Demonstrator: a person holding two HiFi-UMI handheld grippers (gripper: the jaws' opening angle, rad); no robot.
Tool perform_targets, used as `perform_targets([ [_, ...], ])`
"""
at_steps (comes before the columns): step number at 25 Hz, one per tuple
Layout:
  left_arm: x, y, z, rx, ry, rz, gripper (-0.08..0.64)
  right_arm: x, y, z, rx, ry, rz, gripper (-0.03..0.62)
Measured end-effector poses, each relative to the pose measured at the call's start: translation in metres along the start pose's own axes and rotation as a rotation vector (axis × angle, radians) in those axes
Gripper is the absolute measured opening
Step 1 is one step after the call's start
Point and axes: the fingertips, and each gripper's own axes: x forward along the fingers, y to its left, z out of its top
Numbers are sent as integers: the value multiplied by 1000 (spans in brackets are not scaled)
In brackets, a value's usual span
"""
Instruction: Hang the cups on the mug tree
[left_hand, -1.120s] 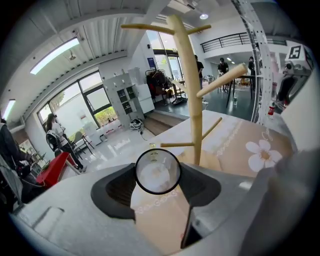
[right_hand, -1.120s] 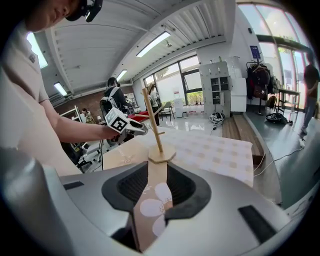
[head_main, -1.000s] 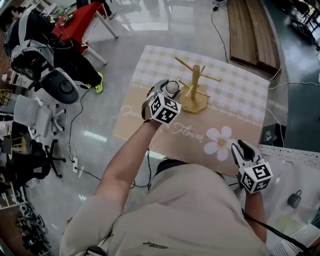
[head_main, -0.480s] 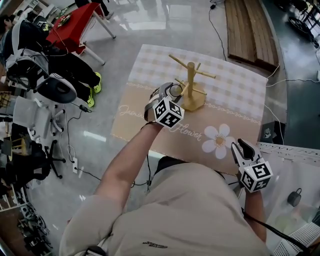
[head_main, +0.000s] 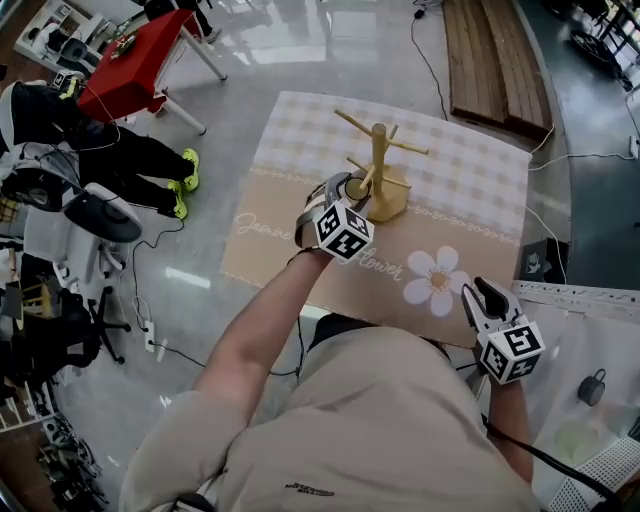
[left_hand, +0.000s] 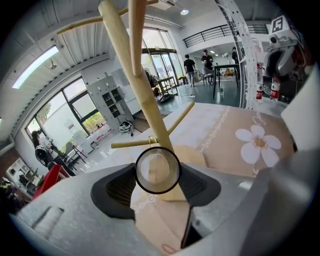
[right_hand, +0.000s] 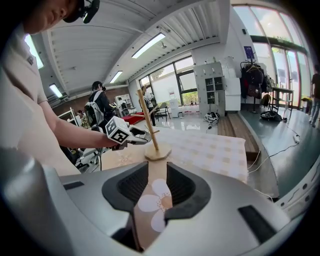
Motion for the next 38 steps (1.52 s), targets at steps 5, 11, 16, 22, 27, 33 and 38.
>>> perform_targets([
  [5,3,-1,-3,-8,1,-5,268,0,7,0,16,-10,-1,121],
  [11,1,-2,-4,13,-3,-2,270,-1,21,-2,19,-8,-16,121],
  [16,-4,-9,-9,43,-6,-33,270,-2,32,-2,21,-17,-34,121],
  [22,-26,-18,-18,34,-25,-94,270,0,56,-1,25,-29,-42,121],
  [27,-64,-35,-31,-136,-70,-243,270,10,84,1,25,-49,-32,117],
  [33,-133,-64,-48,-288,-115,-473,264,22,127,1,19,-55,-3,110],
  [38,-199,-81,-68,-407,-170,-631,113,29,165,-4,11,-64,7,89],
])
